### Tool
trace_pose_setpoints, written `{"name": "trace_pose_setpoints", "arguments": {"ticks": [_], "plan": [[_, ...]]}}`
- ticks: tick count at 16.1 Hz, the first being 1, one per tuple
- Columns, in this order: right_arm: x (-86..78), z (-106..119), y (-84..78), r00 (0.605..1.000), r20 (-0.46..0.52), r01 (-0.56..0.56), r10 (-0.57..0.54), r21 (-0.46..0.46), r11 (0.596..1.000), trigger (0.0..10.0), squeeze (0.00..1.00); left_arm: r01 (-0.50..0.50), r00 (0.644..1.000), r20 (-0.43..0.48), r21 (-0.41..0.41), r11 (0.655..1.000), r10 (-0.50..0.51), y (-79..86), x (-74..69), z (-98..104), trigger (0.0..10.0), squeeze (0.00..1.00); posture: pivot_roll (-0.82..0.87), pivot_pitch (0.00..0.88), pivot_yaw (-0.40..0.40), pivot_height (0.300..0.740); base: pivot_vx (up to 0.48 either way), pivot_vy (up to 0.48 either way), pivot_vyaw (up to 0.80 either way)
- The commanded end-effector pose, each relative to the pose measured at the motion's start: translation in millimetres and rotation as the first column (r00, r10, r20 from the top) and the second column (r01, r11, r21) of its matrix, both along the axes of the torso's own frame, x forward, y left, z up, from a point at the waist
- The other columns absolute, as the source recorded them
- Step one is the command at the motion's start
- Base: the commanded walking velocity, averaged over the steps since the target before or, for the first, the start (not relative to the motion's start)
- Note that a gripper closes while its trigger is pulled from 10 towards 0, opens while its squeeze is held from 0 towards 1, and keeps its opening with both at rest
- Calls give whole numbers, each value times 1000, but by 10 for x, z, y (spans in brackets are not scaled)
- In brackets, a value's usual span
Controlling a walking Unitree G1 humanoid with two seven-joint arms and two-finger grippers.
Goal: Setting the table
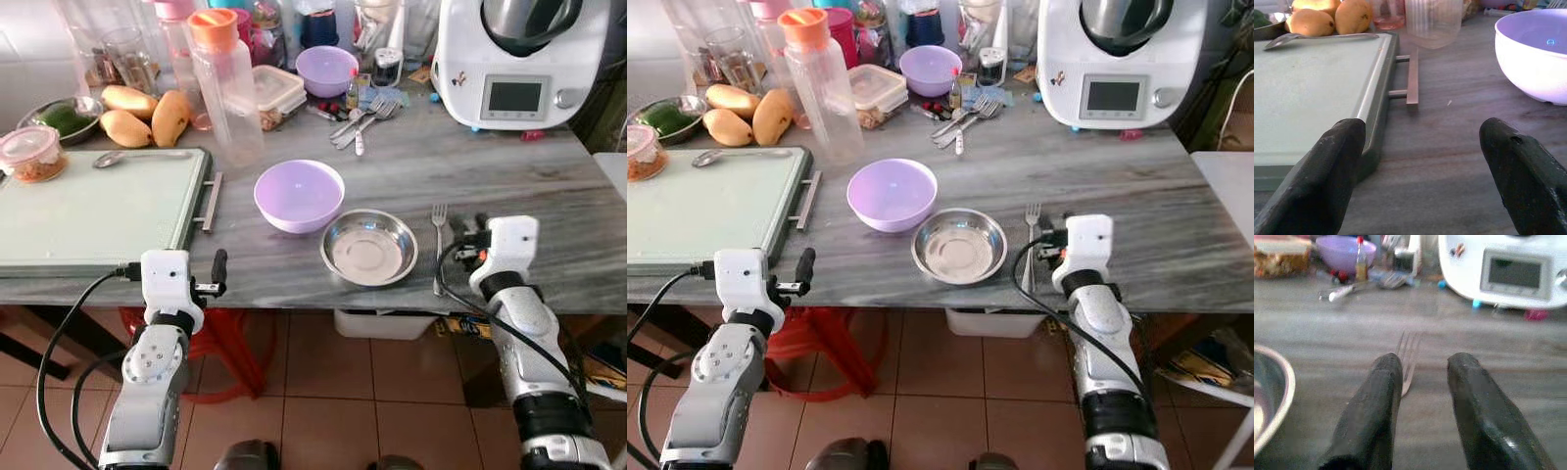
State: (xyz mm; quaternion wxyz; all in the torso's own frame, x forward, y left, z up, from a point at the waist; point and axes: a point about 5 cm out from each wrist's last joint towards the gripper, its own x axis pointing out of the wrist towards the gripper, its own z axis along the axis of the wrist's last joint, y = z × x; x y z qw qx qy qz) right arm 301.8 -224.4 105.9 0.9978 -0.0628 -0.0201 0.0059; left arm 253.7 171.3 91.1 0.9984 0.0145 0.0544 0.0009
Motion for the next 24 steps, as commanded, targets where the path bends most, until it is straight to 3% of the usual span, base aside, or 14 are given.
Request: {"name": "trace_pose_setpoints", "arguments": {"ticks": [1,4,12,16,21,24], "plan": [[-42,91,19,998,62,27,-25,-18,999,10000,1000,-8,1000,7,20,1000,8,8,26,5,10000,0,2,0,56,740,0,0,0],[-81,141,31,994,98,61,-58,-24,998,10000,1000,-10,1000,8,22,1000,10,-19,45,-5,10000,0,-10,0,55,740,0,0,0],[-138,97,75,994,74,86,-84,-17,996,10000,1000,8,999,35,-1,1000,-7,-72,106,-4,10000,0,-22,0,50,740,0,-136,0],[-167,126,-38,980,94,183,-178,-51,982,10000,1000,12,999,40,8,1000,-12,-78,124,-14,10000,0,-28,0,54,740,0,0,0],[-163,103,-105,975,72,211,-209,-26,977,10000,941,18,999,50,7,1000,-18,-86,146,-4,10000,0,-32,0,58,740,0,-377,0],[-147,92,-100,975,59,214,-213,-14,977,10000,769,14,999,46,12,1000,-15,-70,142,-15,10000,0,-28,0,56,740,0,-320,0]]}}
